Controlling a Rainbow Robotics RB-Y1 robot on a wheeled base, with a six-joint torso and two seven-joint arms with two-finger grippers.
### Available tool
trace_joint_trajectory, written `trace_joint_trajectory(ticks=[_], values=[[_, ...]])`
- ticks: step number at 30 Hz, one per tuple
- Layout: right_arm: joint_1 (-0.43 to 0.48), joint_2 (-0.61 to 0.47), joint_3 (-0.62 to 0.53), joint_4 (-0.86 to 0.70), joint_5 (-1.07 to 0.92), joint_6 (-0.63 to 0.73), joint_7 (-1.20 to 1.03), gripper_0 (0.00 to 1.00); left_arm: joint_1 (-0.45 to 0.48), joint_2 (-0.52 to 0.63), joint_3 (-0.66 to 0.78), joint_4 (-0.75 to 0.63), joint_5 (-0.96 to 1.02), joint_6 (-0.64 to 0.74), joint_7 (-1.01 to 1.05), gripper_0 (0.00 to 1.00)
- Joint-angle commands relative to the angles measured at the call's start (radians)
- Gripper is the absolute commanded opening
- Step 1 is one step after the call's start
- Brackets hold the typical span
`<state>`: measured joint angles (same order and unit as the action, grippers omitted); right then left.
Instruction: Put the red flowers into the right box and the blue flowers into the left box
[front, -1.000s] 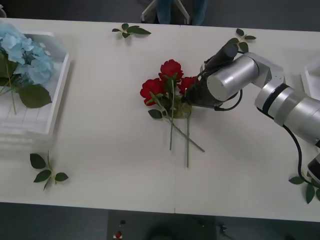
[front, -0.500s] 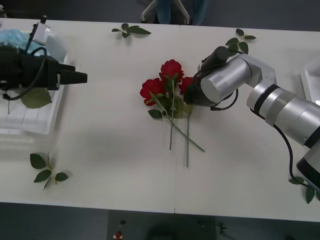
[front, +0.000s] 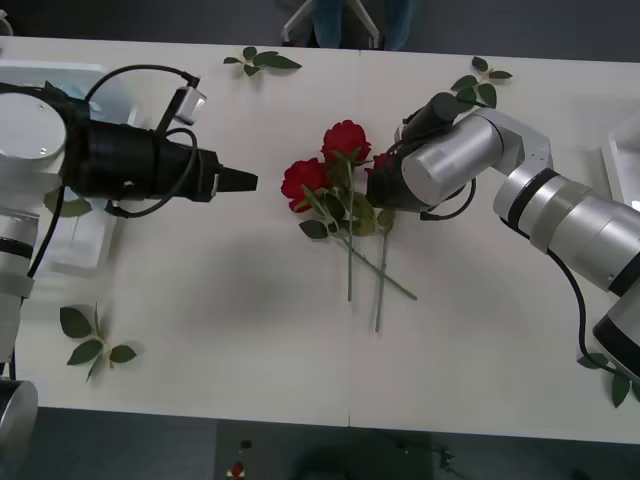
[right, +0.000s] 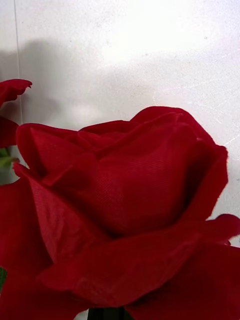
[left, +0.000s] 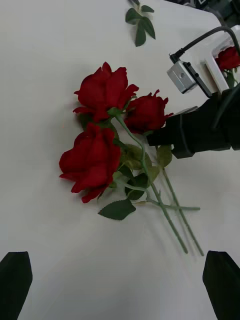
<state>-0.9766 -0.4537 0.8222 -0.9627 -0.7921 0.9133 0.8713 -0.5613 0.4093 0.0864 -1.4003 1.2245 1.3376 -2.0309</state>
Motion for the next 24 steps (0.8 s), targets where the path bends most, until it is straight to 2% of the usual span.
trace_joint_trajectory(ticks=[1,6,11,17,24], values=[[-0.05,-0.005,0.0,-0.01,-0.016,0.002,-0.021,0.0,-0.023,-0.018,-0.086,0.041,0.0,-0.107,0.14,1.0],[-0.076,-0.066,0.0,-0.037,-0.007,0.021,0.006,0.0,-0.035,-0.017,-0.206,0.044,-0.056,-0.218,0.281,1.0],[-0.08,-0.171,0.0,-0.093,0.019,0.024,0.071,0.0,-0.066,-0.024,-0.254,0.044,-0.122,-0.233,0.451,1.0],[-0.079,-0.333,0.0,-0.123,-0.05,0.024,0.215,0.0,-0.094,-0.024,-0.297,0.044,-0.125,-0.238,0.67,1.0],[-0.048,-0.571,0.0,-0.12,-0.203,0.024,0.345,0.0,-0.131,-0.024,-0.355,0.044,-0.152,-0.241,0.969,1.0]])
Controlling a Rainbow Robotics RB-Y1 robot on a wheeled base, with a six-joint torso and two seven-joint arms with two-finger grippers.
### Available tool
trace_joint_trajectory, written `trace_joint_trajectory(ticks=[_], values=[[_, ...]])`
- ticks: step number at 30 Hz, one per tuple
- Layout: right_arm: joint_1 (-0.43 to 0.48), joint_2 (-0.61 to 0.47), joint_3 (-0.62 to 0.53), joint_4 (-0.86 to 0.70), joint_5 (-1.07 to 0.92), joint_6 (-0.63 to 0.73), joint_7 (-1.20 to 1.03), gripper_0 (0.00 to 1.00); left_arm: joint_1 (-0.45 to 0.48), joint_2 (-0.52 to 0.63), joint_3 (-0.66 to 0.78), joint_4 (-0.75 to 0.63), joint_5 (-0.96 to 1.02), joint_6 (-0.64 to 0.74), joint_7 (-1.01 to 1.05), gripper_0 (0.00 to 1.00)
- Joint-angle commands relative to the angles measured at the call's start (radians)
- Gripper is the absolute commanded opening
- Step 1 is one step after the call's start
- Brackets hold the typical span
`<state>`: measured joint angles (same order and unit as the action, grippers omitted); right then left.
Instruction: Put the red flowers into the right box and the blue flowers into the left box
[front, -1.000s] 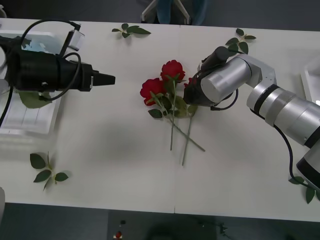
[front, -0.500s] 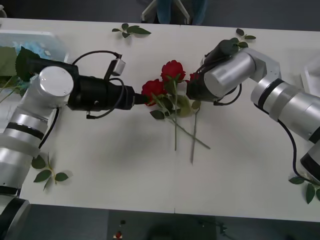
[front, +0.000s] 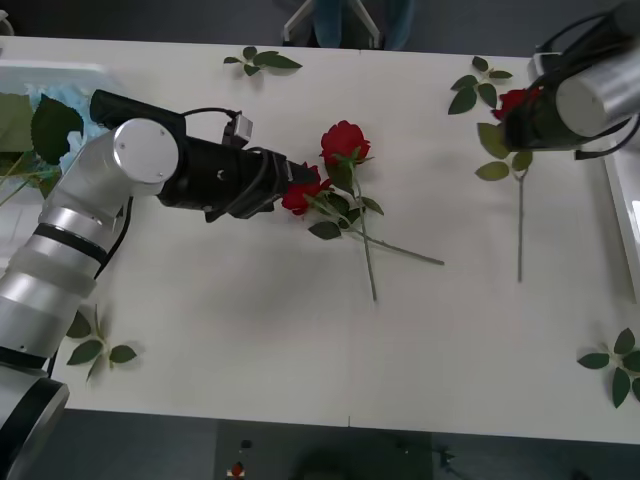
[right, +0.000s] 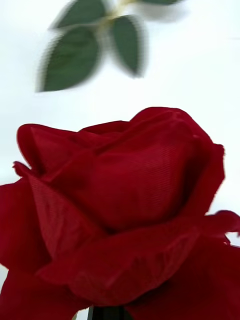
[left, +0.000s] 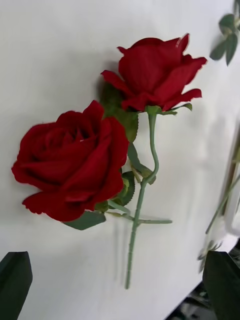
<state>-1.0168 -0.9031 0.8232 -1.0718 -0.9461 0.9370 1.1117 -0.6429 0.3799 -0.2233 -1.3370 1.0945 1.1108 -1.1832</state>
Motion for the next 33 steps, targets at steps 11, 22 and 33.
trace_joint_trajectory(ticks=[11,22,33], values=[[0.049,-0.393,0.001,0.012,-0.094,0.0,0.292,0.0,-0.093,0.005,-0.203,-0.019,-0.2,-0.062,0.553,1.0],[0.086,-0.418,-0.001,0.155,-0.04,-0.106,0.332,0.0,-0.172,0.005,-0.35,-0.019,-0.435,-0.094,0.867,1.0],[0.086,-0.372,-0.001,0.204,-0.026,-0.182,0.309,0.1,-0.216,0.005,-0.478,-0.011,-0.673,-0.092,0.901,1.0]])
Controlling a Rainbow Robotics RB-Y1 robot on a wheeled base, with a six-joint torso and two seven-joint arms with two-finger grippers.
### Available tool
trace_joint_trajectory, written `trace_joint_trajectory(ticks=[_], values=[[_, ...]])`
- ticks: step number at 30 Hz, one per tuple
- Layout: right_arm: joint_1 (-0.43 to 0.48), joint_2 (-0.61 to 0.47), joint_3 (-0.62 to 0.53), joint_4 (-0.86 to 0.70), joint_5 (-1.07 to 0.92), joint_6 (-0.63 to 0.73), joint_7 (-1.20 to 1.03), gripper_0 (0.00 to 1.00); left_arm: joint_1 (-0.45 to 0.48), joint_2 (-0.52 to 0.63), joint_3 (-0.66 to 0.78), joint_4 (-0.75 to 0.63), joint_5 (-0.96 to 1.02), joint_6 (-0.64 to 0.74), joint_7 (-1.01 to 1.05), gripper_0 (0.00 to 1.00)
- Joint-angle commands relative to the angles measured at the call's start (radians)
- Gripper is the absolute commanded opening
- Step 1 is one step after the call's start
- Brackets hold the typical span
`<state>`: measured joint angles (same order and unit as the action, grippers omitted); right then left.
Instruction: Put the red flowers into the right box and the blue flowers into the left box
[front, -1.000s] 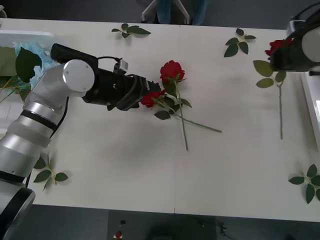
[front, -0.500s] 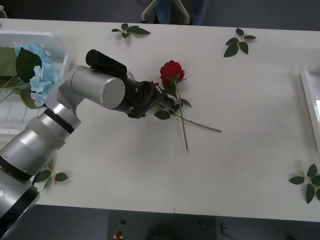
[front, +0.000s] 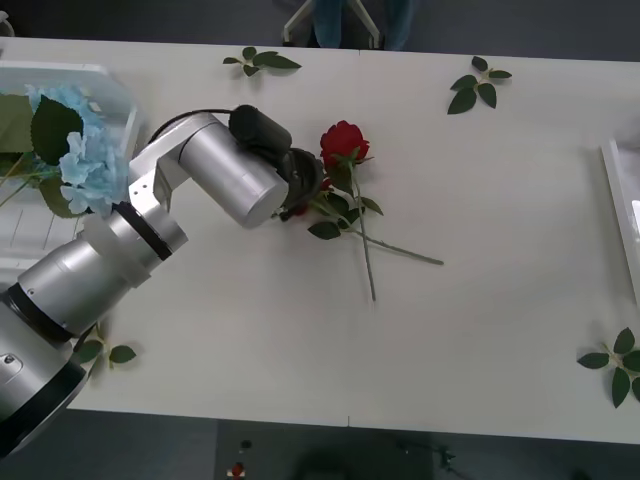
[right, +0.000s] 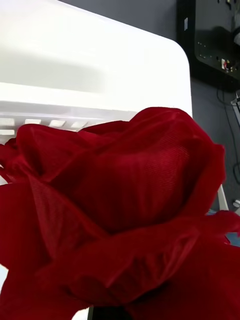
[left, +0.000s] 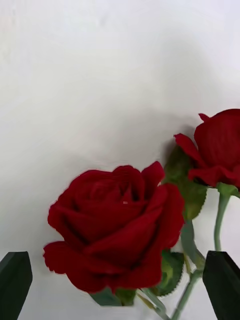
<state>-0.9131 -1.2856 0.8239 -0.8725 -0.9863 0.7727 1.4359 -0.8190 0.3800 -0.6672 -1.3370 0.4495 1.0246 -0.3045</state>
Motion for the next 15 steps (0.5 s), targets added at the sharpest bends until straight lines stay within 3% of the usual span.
trace_joint_trajectory(ticks=[1,2,3,4,11,15], values=[[-0.018,0.014,-0.002,0.006,0.014,-0.021,-0.02,0.37,-0.04,0.0,-0.035,-0.004,-0.023,-0.006,0.022,1.0],[-0.018,0.014,0.0,0.006,0.014,-0.024,-0.022,0.53,-0.039,-0.003,-0.035,0.002,-0.015,-0.006,0.022,1.0],[-0.018,0.014,-0.002,0.004,0.015,-0.032,-0.025,0.87,-0.04,-0.015,-0.035,0.027,0.008,-0.006,0.019,1.0],[-0.018,0.014,-0.002,0.001,0.015,-0.033,-0.025,1.0,-0.04,-0.021,-0.034,0.039,0.017,-0.009,0.021,1.0],[-0.018,0.022,-0.002,-0.008,0.02,-0.035,-0.026,1.0,-0.039,-0.075,-0.034,0.136,0.021,-0.023,0.022,0.99],[-0.018,0.028,-0.002,-0.02,0.02,-0.038,-0.026,1.0,-0.039,-0.09,-0.034,0.174,0.023,-0.029,0.027,0.84]])
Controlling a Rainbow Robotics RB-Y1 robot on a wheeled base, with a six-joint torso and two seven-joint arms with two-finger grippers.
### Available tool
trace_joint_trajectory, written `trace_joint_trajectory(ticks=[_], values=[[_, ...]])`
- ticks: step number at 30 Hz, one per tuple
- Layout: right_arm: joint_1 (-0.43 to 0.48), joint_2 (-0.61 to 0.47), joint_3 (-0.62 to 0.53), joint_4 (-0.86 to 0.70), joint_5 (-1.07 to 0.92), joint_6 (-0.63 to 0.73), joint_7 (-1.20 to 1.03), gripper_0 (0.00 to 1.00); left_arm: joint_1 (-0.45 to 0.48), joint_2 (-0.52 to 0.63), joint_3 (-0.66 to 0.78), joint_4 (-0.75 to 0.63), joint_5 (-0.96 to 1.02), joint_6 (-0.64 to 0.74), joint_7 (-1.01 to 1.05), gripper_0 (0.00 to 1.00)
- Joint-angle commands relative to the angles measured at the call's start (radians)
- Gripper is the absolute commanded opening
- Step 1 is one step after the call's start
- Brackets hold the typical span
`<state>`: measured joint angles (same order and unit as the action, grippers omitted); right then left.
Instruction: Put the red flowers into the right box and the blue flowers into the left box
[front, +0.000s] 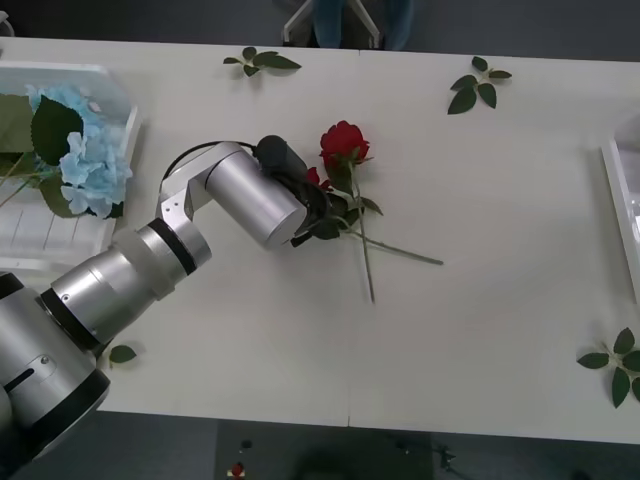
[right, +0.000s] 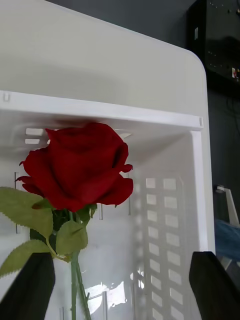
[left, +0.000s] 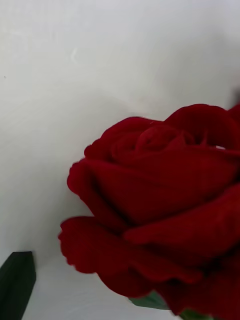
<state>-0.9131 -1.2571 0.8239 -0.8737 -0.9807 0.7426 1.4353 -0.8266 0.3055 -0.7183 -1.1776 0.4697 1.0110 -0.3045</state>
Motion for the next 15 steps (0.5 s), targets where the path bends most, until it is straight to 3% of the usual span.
trace_joint_trajectory(ticks=[1,2,3,4,5,6,7,8,15], values=[[-0.018,-0.001,-0.002,-0.025,0.005,-0.008,-0.026,1.0,-0.031,-0.019,0.017,0.021,0.003,-0.015,0.027,0.81],[-0.018,-0.001,-0.002,-0.025,0.005,-0.008,-0.026,1.0,-0.031,-0.019,0.017,0.021,0.003,-0.015,0.027,0.81],[-0.016,0.001,-0.002,-0.041,-0.046,-0.008,-0.027,1.0,-0.031,-0.025,0.017,0.032,0.003,-0.017,0.028,0.67],[-0.016,0.001,-0.002,-0.047,-0.064,-0.008,-0.027,1.0,-0.031,-0.026,0.017,0.035,0.003,-0.017,0.028,0.63],[-0.013,0.001,-0.002,-0.062,-0.113,-0.008,-0.027,1.0,-0.031,-0.029,0.017,0.041,0.003,-0.02,0.028,0.43],[-0.012,0.001,-0.002,-0.071,-0.136,-0.008,-0.026,1.0,-0.031,-0.029,0.017,0.042,0.003,-0.02,0.028,0.34],[-0.007,-0.001,-0.002,-0.091,-0.173,-0.006,-0.027,1.0,-0.031,-0.028,0.017,0.044,0.003,-0.02,0.028,0.08],[-0.006,-0.001,-0.002,-0.107,-0.199,-0.006,-0.029,1.0,-0.031,-0.028,0.017,0.047,0.003,-0.02,0.028,0.0],[0.025,0.002,-0.006,-0.255,-0.354,-0.003,-0.062,1.0,-0.031,-0.025,0.017,0.049,0.001,-0.02,0.018,0.0]])
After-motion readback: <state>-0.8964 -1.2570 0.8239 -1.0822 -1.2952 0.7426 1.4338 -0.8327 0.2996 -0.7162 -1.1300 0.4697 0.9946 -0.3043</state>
